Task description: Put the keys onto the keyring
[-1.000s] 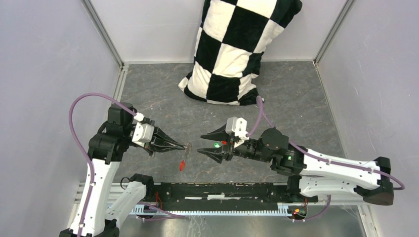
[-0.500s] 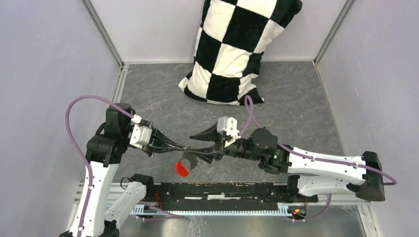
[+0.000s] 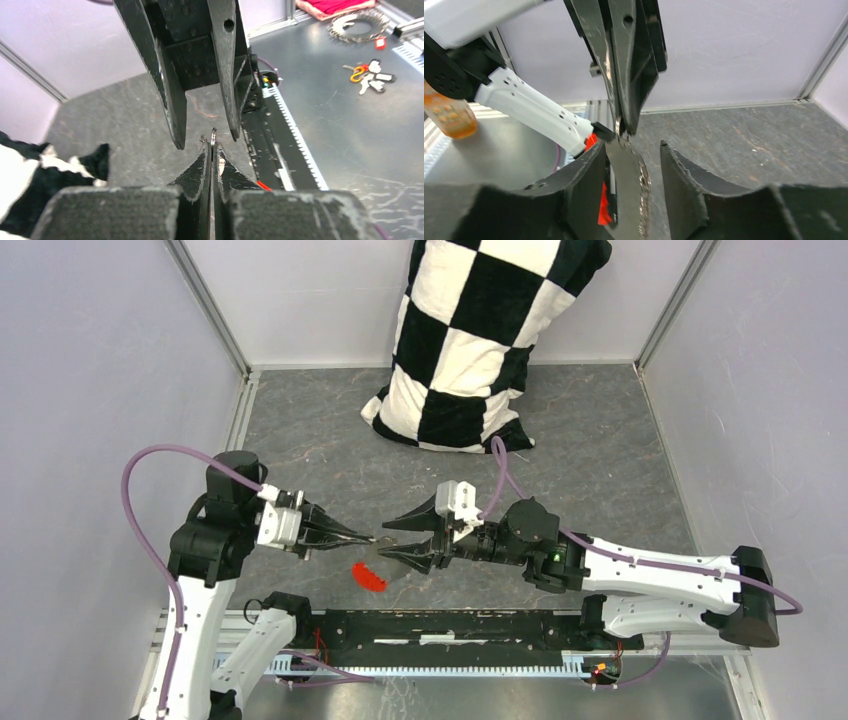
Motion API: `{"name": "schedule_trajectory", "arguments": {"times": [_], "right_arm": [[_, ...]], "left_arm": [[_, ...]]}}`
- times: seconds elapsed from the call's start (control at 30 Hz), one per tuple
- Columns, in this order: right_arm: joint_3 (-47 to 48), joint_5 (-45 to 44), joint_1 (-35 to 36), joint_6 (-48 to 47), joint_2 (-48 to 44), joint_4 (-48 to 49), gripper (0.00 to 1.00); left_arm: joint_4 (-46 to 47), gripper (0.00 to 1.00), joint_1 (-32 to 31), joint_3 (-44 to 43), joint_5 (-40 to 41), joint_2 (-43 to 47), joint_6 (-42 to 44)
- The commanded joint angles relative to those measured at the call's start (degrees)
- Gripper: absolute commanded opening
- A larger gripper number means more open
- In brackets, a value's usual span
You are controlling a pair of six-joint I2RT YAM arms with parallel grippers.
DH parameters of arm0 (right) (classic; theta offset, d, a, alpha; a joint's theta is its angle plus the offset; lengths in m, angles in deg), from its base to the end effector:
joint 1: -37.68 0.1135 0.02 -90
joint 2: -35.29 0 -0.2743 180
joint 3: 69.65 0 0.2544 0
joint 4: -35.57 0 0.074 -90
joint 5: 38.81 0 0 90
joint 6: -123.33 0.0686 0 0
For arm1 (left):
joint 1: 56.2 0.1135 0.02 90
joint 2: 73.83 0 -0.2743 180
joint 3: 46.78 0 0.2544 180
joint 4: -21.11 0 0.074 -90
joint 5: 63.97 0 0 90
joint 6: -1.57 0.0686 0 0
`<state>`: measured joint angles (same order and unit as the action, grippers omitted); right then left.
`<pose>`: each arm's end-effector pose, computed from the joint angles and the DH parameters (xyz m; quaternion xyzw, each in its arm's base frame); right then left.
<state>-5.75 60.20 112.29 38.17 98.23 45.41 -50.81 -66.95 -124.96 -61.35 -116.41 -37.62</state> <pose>0.0663 0.2813 0.3886 -0.4131 0.4867 0.5294 0.5588 0.0727 -0.0836 0.4015 0.5981 0.3947 -0.4672 0.5178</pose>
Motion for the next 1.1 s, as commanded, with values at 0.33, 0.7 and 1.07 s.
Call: {"name": "schedule_trajectory", "arguments": {"times": [0.33, 0.7, 1.07], "right_arm": [[-2.4, -5.7, -0.1, -8.1, -17.4, -6.8, 0.60], [-0.7, -2.6, -0.1, -9.5, -13.9, -5.2, 0.59], [0.6, -1.8, -0.1, -9.5, -13.1, -6.6, 0.58]], "left_arm": [[19.6, 0.02, -0.1, -3.4, -6.3, 6.9, 2.3], [25.9, 0.02, -0.2, -1.2, -6.4, 11.9, 4.1], [25.8, 0.02, -0.2, -0.3, -6.2, 11.5, 1.0]]}}
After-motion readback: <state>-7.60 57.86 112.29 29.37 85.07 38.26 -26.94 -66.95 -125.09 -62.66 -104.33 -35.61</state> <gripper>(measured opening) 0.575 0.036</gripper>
